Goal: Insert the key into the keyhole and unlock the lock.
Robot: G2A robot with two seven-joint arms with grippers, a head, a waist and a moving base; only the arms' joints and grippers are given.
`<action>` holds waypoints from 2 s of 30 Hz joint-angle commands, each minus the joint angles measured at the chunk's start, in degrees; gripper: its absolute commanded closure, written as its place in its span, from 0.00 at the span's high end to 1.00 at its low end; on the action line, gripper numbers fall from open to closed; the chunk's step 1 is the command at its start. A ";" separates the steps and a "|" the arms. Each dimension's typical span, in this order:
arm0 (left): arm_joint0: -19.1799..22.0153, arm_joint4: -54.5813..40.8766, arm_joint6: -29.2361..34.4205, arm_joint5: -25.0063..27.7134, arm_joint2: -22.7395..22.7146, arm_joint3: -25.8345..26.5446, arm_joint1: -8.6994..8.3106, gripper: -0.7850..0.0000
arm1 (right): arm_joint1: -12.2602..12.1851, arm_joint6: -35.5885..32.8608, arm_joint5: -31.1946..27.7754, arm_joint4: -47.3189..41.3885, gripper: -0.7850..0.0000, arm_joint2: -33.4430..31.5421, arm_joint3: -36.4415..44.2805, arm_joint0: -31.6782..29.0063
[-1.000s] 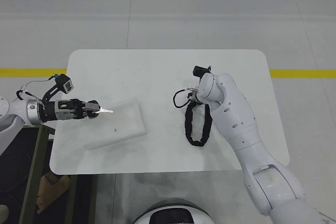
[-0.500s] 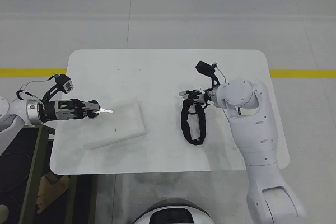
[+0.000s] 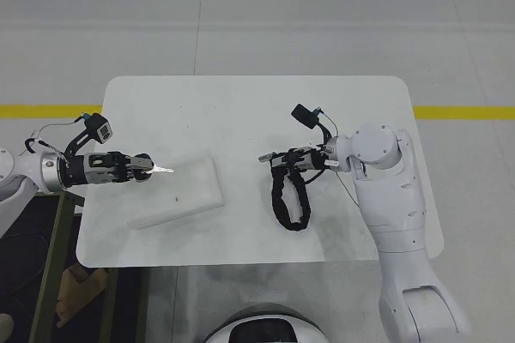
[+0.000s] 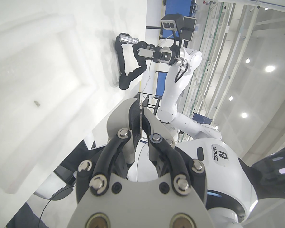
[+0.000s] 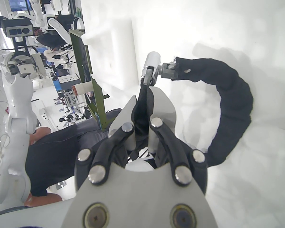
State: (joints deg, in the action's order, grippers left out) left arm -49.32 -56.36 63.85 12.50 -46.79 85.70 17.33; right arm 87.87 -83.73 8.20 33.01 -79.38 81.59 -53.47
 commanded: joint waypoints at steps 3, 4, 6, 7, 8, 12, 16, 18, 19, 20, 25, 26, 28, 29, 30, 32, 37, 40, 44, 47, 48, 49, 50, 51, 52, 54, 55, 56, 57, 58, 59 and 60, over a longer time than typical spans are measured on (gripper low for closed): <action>0.00 0.00 0.00 0.00 0.00 0.00 0.00 0.00 | 0.07 1.41 -6.29 -15.96 0.00 -1.42 5.61 -7.77; 0.00 0.00 0.00 0.00 0.00 0.00 0.00 0.00 | 0.06 1.30 -7.59 -19.66 0.00 -1.86 5.24 -7.88; 0.00 0.00 0.00 0.00 0.00 0.00 0.00 0.00 | 0.00 0.19 -9.28 -26.70 0.00 -2.64 3.01 -7.10; 0.00 0.00 0.00 0.00 0.00 0.00 0.00 0.00 | -0.04 -0.62 -9.90 -29.98 0.00 -2.93 1.47 -6.30; 0.00 0.00 0.00 0.00 0.00 0.00 0.00 0.00 | -0.09 -1.47 -10.75 -32.73 0.00 -3.04 -0.08 -5.38; 0.00 0.00 0.00 0.00 0.00 0.00 0.00 0.00 | -0.25 -4.27 -12.44 -43.28 0.00 -2.21 -7.54 -0.88; 0.00 0.00 0.00 0.00 0.00 0.00 0.00 0.00 | -1.16 -4.27 -12.70 -52.53 0.00 1.19 -13.69 3.69; 0.00 0.00 0.00 0.00 0.00 0.00 0.00 0.00 | -1.89 -4.27 -13.45 -53.95 0.00 2.61 -16.00 5.46; 0.00 0.00 0.00 0.00 0.00 0.00 0.00 0.00 | -2.28 -4.27 -13.95 -53.94 0.00 3.35 -16.92 6.39; 0.00 0.00 0.00 0.00 0.00 0.00 0.00 0.00 | -2.54 -4.27 -14.75 -54.24 0.00 3.50 -17.40 6.93; 0.00 0.00 0.00 0.00 0.00 0.00 0.00 0.00 | -2.54 -4.27 -14.75 -54.24 0.00 3.50 -17.40 6.93; 0.00 0.00 0.00 0.00 0.00 0.00 0.00 0.00 | -2.54 -4.27 -14.75 -54.24 0.00 3.50 -17.40 6.93; 0.00 0.00 0.00 0.00 0.00 0.00 0.00 0.00 | -2.54 -4.27 -14.75 -54.24 0.00 3.50 -17.40 6.93; 0.00 0.00 0.00 0.00 0.00 0.00 0.00 0.00 | -2.54 -4.27 -14.75 -54.24 0.00 3.50 -17.40 6.93; 0.00 0.00 0.00 0.00 0.00 0.00 0.00 0.00 | -2.54 -4.27 -14.75 -54.24 0.00 3.50 -17.40 6.93; 0.00 0.00 0.00 0.00 0.00 0.00 0.00 0.00 | -3.26 -0.14 -16.92 -47.90 0.00 3.21 -10.80 1.29; 0.00 0.00 0.00 0.00 0.00 0.00 0.00 0.00 | -4.33 3.51 -20.16 -40.15 0.00 2.84 -3.32 -2.21; 0.00 0.00 0.00 0.00 0.00 0.00 0.00 0.00 | -5.02 6.13 -23.97 -31.59 0.00 2.98 -1.03 -2.35; 0.00 0.00 0.00 0.00 0.00 0.00 0.00 0.00 | -5.76 8.71 -26.15 -22.11 0.00 3.68 1.35 -2.39; 0.00 0.00 0.00 0.00 0.00 0.00 0.00 0.00 | -6.13 10.41 -28.07 -19.01 0.00 3.95 2.92 -2.29; 0.00 0.00 0.00 0.00 0.00 0.00 0.00 0.00 | -6.20 10.93 -28.55 -19.08 0.00 3.99 3.38 -2.36; 0.00 0.00 0.00 0.00 0.00 0.00 0.00 0.00 | -6.34 11.20 -28.73 -18.21 0.00 3.93 3.76 -2.30; 0.00 0.00 0.00 0.00 0.00 0.00 0.00 0.00 | -6.51 11.27 -28.73 -16.72 0.00 3.95 4.21 -2.14; 0.00 0.00 0.00 0.00 0.00 0.00 0.00 0.00 | -6.61 11.49 -28.63 -16.34 0.00 3.95 4.62 -2.07; 0.00 0.00 0.00 0.00 0.00 0.00 0.00 0.00 | -6.68 11.85 -28.84 -17.40 0.00 3.78 4.98 -2.08; 0.00 0.00 0.00 0.00 0.00 0.00 0.00 0.00 | -6.75 11.52 -28.73 -22.24 0.00 3.37 4.57 -2.22; -0.46 0.00 -0.32 0.14 0.05 0.26 -0.04 0.00 | -6.76 10.92 -28.73 -25.77 0.00 3.19 4.08 -2.11; -1.67 -0.43 -1.78 1.40 -0.59 1.12 -0.26 0.00 | -6.76 10.49 -28.92 -29.33 0.00 2.94 3.45 -1.88; -2.84 -2.64 -2.93 2.58 -1.51 1.67 -0.46 0.00 | -6.78 10.16 -29.30 -32.33 0.00 2.74 2.71 -1.63; -4.06 -5.96 -3.65 4.00 -2.46 2.23 -0.59 0.00 | -6.80 9.82 -29.74 -34.81 0.00 2.66 1.88 -1.32; -5.34 -9.13 -3.54 5.26 -3.22 2.83 -0.66 0.00 | -6.78 9.80 -30.31 -37.52 0.00 2.65 1.03 -1.07; -6.47 -12.54 -3.07 6.65 -4.02 3.34 -0.66 0.00 | -6.72 9.72 -30.70 -40.45 0.00 2.79 0.08 -0.92</action>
State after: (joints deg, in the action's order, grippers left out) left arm -54.53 -64.44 60.31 17.72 -50.04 88.56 16.67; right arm 81.11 -73.99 -22.14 -3.96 -76.70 82.52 -54.52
